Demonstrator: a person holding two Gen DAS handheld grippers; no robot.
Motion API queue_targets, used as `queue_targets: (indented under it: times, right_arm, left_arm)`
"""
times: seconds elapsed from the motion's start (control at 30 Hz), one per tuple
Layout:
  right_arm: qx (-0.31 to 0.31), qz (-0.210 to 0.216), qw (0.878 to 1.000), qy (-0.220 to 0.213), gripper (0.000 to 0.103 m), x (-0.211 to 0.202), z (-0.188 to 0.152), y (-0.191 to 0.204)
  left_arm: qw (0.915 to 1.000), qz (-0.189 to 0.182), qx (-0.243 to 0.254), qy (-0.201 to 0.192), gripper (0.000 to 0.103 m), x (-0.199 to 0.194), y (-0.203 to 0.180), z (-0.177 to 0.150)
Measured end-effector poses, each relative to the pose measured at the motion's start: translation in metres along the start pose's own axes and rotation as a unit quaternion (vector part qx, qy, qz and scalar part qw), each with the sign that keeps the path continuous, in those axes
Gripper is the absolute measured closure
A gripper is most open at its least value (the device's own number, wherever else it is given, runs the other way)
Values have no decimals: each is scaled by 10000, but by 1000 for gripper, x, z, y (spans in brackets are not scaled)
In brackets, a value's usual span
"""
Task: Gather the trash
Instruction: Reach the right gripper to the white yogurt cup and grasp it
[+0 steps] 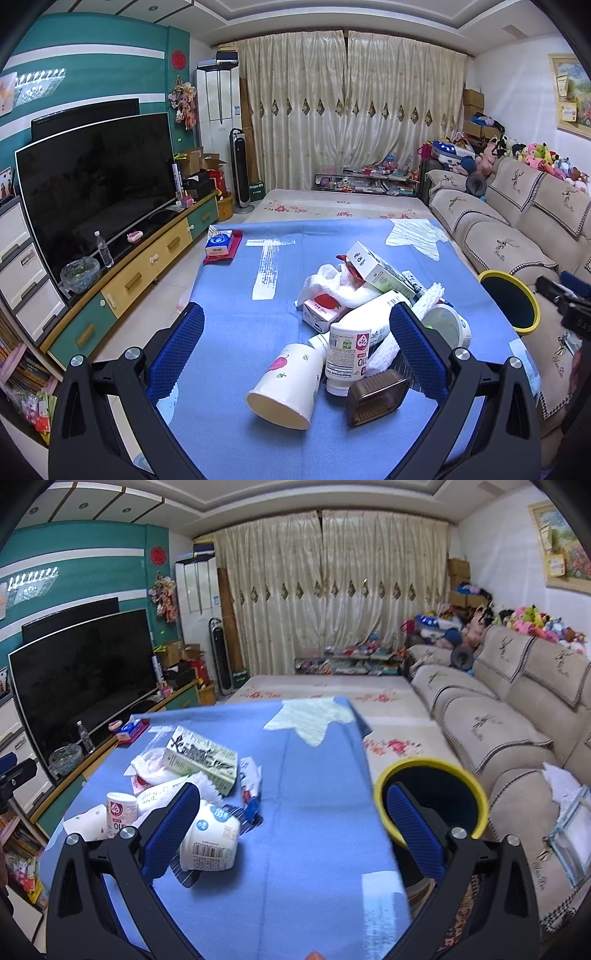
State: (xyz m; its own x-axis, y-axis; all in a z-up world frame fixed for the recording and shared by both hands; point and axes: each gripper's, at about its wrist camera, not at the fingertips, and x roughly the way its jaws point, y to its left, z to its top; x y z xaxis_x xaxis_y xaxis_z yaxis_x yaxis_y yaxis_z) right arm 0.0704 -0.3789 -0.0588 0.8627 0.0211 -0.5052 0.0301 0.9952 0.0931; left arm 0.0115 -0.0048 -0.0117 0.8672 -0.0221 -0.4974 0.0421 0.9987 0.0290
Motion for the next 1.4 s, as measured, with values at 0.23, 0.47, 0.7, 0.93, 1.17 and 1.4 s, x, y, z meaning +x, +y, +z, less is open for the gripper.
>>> queue_targets:
  times: [0.23,0.47,0.7,0.93,1.17,1.4]
  right_arm:
    - [-23,261,9973,680,6,55,-18,16]
    - [-194,405,9951,881,16,73,-27,40]
    - [-615,592,9950,526,16,53,-23,72]
    - [-396,527,9931,970,16,80,-29,65]
    - [113,999,9849,1408,27,92,-40,50]
    - [254,1320,9752,1759,40,100,-47,48]
  left_arm:
    - [9999,19,-33,125,4,9,6,-2]
    - [9995,21,-91,309,4,25,11,-3]
    - [9992,-31,-40,392,4,34,13,-4]
    - [9990,68,-185,401,4,37,27,-4]
    - [9988,21,-165,464,4,43,25,-7]
    - [9988,14,-111,476,4,44,20,-8]
